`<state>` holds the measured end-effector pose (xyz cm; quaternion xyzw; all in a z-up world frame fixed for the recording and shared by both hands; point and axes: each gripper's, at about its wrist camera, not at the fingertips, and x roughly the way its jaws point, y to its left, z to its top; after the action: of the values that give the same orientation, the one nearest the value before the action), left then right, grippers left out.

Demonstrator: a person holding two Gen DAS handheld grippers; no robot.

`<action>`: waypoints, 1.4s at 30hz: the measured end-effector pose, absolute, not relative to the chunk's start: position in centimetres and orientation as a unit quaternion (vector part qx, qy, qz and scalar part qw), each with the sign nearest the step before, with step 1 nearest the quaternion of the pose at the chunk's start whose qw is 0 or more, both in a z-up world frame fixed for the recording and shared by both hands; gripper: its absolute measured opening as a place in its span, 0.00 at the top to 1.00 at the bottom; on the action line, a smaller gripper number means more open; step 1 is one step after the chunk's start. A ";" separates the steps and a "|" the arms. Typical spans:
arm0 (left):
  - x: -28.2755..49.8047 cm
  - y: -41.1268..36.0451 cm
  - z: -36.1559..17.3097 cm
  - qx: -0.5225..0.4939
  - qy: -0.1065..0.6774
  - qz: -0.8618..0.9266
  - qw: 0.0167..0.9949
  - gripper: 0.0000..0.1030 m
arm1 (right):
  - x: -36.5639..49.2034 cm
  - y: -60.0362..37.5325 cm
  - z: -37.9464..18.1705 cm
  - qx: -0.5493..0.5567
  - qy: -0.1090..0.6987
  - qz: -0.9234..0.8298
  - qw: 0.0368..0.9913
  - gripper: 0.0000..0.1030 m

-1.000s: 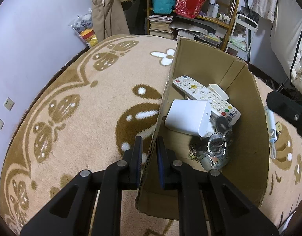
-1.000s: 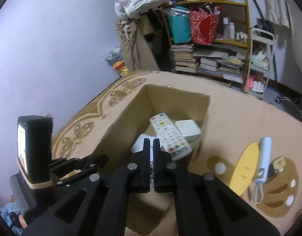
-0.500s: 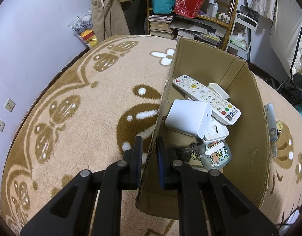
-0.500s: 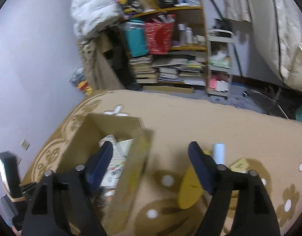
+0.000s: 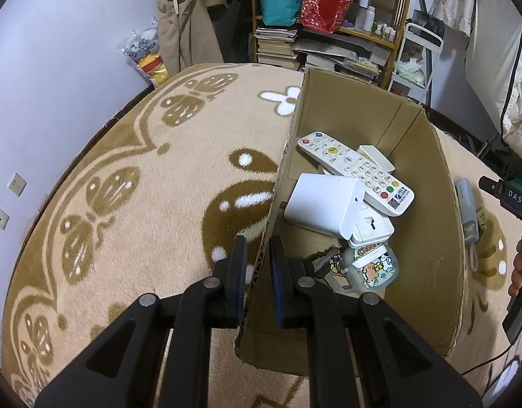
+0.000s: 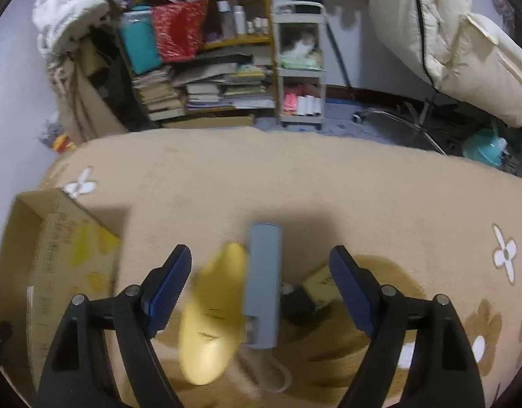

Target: Organize rigid objects

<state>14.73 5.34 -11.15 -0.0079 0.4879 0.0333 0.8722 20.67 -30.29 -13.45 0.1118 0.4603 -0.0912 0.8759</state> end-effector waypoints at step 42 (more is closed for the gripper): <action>14.9 5.4 -11.5 -0.008 0.488 0.026 0.872 0.88 | 18.1 -34.8 -18.1 0.215 0.496 -0.106 0.834 0.95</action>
<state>14.88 5.37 -11.47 -0.0085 0.4884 0.0261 0.8722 18.09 -34.76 -18.13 0.2147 0.4964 -0.1058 0.8344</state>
